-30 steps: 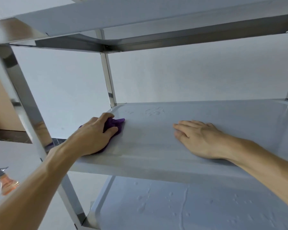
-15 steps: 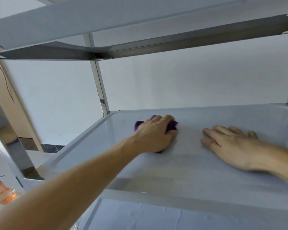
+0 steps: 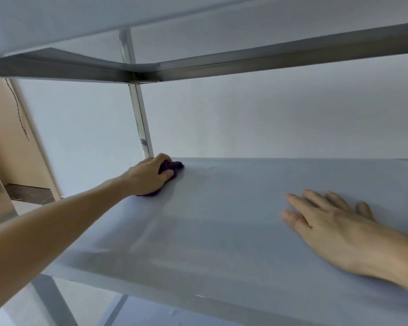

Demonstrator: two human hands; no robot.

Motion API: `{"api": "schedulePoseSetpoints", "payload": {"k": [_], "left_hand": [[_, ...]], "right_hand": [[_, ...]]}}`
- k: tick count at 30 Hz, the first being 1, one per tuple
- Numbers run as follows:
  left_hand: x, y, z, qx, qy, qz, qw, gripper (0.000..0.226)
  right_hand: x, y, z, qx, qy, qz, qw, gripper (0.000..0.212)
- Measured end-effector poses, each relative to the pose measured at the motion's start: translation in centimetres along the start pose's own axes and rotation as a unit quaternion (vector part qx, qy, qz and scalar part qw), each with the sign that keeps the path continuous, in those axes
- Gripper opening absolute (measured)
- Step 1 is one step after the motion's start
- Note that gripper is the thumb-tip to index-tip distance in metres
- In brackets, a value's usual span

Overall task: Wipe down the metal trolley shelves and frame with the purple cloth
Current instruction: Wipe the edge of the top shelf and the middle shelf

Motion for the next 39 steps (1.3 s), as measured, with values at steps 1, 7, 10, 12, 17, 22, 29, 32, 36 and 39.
{"api": "schedulePoseSetpoints", "payload": {"k": [1,7,10,12,17,22,29,32,36,39], "left_hand": [[-1.1,-0.1,-0.1,-0.007,0.023,-0.006,1.000,0.036],[-3.3,-3.2,-9.8,0.015,-0.102,-0.005,0.995,0.037],[-2.6,-5.2,-15.1,0.021,-0.204,0.003,0.979,0.034],[-2.5,-5.9,-17.2,0.022,-0.241,0.004,0.970,0.032],[-5.5,-4.7,-16.2,0.023,-0.214,0.040,0.976,0.039],[-8.4,-2.1,-6.8,-0.024,-0.042,0.015,0.999,0.043],[-7.2,-2.2,-5.5,0.028,-0.061,0.011,0.998,0.033],[-5.8,-3.5,-10.3,0.050,-0.127,0.033,0.990,0.031],[-2.5,-5.2,-16.6,0.053,-0.212,0.056,0.974,0.030],[1.0,-5.5,-19.1,0.048,-0.252,0.080,0.963,0.030]], "right_hand": [[0.0,-0.1,0.1,-0.002,-0.002,0.000,1.000,0.055],[0.3,0.0,0.5,0.006,-0.005,-0.001,1.000,0.053],[0.4,0.2,0.5,0.018,-0.002,0.002,1.000,0.054],[0.5,0.3,0.6,0.016,-0.005,0.002,1.000,0.057],[0.6,0.4,0.6,0.013,-0.004,-0.003,1.000,0.057],[0.7,0.3,0.7,0.011,0.000,-0.017,1.000,0.055],[-0.7,0.7,1.7,0.015,0.022,-0.013,1.000,0.041],[-1.6,1.9,1.3,-0.077,0.031,-0.037,0.996,0.051],[-2.8,3.4,-1.7,-0.325,0.049,-0.050,0.943,0.054],[-3.5,3.5,-4.0,-0.458,0.042,-0.055,0.886,0.057]]}}
Point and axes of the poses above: each hand's wrist, its own x-axis away from the middle knuckle, its own y-axis out of the back of the hand, z = x × y, the point moved 3 cm from there along -x, towards the middle knuckle, and after that the axes turned 9 degrees about z, right-handed, at the moved point
